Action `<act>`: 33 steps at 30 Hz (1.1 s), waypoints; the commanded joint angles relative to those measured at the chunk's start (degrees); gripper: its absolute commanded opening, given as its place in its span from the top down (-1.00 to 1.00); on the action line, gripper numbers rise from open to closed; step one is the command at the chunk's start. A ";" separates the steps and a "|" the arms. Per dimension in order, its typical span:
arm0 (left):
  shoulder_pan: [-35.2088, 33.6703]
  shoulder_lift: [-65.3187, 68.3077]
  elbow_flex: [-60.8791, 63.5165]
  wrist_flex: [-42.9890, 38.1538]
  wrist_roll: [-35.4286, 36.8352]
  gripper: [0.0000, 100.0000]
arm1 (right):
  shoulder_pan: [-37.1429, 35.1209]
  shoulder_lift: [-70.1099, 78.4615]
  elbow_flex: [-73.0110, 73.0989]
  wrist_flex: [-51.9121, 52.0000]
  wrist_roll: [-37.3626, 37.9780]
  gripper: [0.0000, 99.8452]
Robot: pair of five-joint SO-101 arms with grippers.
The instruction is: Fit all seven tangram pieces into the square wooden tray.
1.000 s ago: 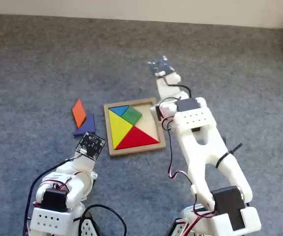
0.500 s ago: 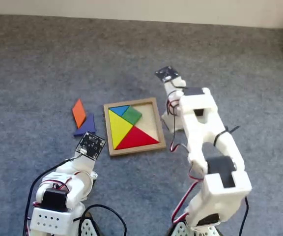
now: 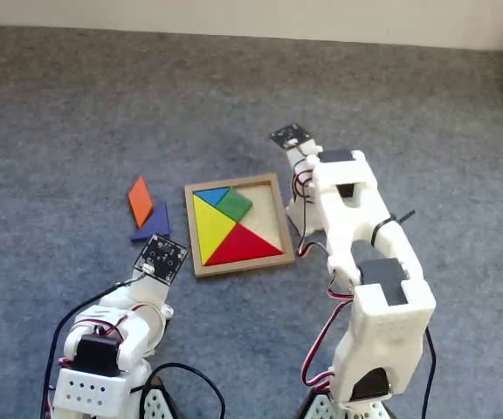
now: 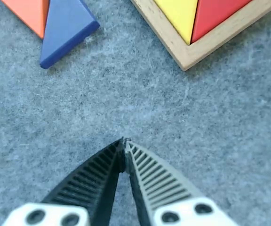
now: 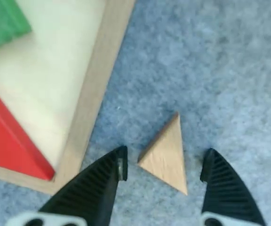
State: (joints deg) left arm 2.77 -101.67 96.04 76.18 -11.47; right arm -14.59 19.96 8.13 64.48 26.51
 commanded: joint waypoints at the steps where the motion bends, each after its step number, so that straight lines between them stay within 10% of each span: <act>1: -0.48 -2.33 1.10 0.18 0.35 0.99 | 0.66 -0.66 -3.12 0.57 0.53 0.63; 21: -0.48 -2.33 1.10 0.18 0.35 0.99 | -4.26 -18.59 -2.68 5.05 0.00 0.87; 33: -0.48 -2.33 1.10 0.18 0.35 0.99 | -16.48 -19.65 -2.59 1.98 -23.30 0.87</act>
State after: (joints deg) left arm 2.77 -101.67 96.04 76.18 -11.47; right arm -29.19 2.64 8.13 68.26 8.48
